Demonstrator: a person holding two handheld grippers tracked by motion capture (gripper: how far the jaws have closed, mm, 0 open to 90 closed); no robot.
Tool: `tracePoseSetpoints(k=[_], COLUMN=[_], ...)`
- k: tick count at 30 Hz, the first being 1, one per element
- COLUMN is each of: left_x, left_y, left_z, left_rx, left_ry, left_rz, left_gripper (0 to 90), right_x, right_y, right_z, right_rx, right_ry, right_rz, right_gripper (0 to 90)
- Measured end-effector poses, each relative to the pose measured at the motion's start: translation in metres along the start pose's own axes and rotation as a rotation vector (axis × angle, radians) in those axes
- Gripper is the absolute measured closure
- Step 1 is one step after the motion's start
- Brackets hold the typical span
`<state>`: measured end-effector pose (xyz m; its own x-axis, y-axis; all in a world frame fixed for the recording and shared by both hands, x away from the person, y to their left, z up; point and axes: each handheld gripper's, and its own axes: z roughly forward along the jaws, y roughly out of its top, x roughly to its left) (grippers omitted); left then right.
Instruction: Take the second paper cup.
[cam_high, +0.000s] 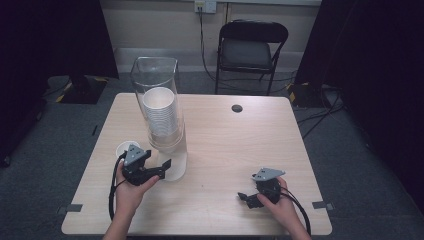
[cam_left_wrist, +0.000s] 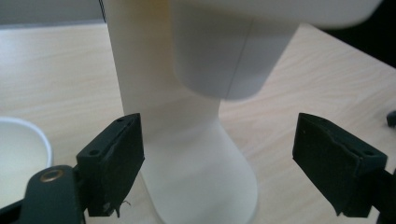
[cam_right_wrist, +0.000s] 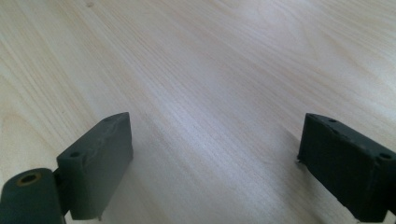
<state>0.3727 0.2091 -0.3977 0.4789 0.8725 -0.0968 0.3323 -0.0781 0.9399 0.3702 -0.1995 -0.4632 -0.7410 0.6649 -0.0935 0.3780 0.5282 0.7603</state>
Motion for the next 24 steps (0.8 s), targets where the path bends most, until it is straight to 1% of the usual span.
tracePoseSetpoints(k=[2, 4, 6, 8, 9, 10, 13, 15, 17, 18, 21, 23, 24], left_x=[-0.001, -0.001, -0.002, -0.003, -0.004, -0.004, -0.007, -0.008, -0.009, -0.009, -0.008, -0.008, -0.009], left_y=[0.003, 0.004, 0.005, 0.007, 0.007, 0.009, 0.013, 0.015, 0.015, 0.015, 0.014, 0.013, 0.013], left_z=[0.003, 0.006, 0.008, 0.01, 0.012, 0.013, 0.016, 0.018, 0.021, 0.022, 0.025, 0.026, 0.026], left_rx=[-0.013, -0.038, -0.056, -0.054, -0.064, -0.059, -0.086, -0.103, -0.113, -0.109, -0.115, -0.126, -0.134], left_ry=[0.003, 0.003, 0.012, 0.018, 0.013, 0.018, 0.016, 0.028, 0.025, 0.042, 0.061, 0.066, 0.062], left_rz=[-0.001, -0.001, 0.0, 0.021, 0.015, 0.025, 0.023, 0.037, 0.041, 0.046, 0.045, 0.044, 0.054], left_gripper=[16.6, 17.1, 17.9, 19.2, 19.5, 19.5, 20.0, 21.9, 24.0, 24.4, 24.4, 24.2, 25.1], right_x=[0.0, 0.0, 0.0, 0.0, 0.0, 0.0, 0.0, 0.0, 0.0, 0.0, 0.0, 0.0, -0.001], right_y=[0.0, 0.0, 0.0, 0.0, 0.0, 0.0, 0.0, 0.0, 0.0, 0.0, 0.0, 0.0, 0.0], right_z=[0.0, 0.0, 0.0, 0.0, 0.0, 0.0, 0.0, 0.0, 0.0, 0.0, 0.0, 0.0, 0.0], right_rx=[0.0, 0.0, 0.0, 0.001, 0.0, 0.001, 0.001, 0.001, 0.001, 0.001, 0.001, 0.001, 0.0], right_ry=[0.0, 0.001, 0.001, 0.002, 0.003, 0.004, 0.003, 0.003, 0.003, 0.003, 0.003, 0.004, 0.007], right_rz=[0.0, 0.001, 0.001, 0.0, -0.001, -0.001, -0.001, -0.001, -0.001, -0.001, 0.0, -0.001, -0.002], right_gripper=[9.4, 9.4, 9.3, 9.3, 9.2, 9.2, 9.2, 9.2, 9.2, 9.2, 9.2, 9.2, 9.2])
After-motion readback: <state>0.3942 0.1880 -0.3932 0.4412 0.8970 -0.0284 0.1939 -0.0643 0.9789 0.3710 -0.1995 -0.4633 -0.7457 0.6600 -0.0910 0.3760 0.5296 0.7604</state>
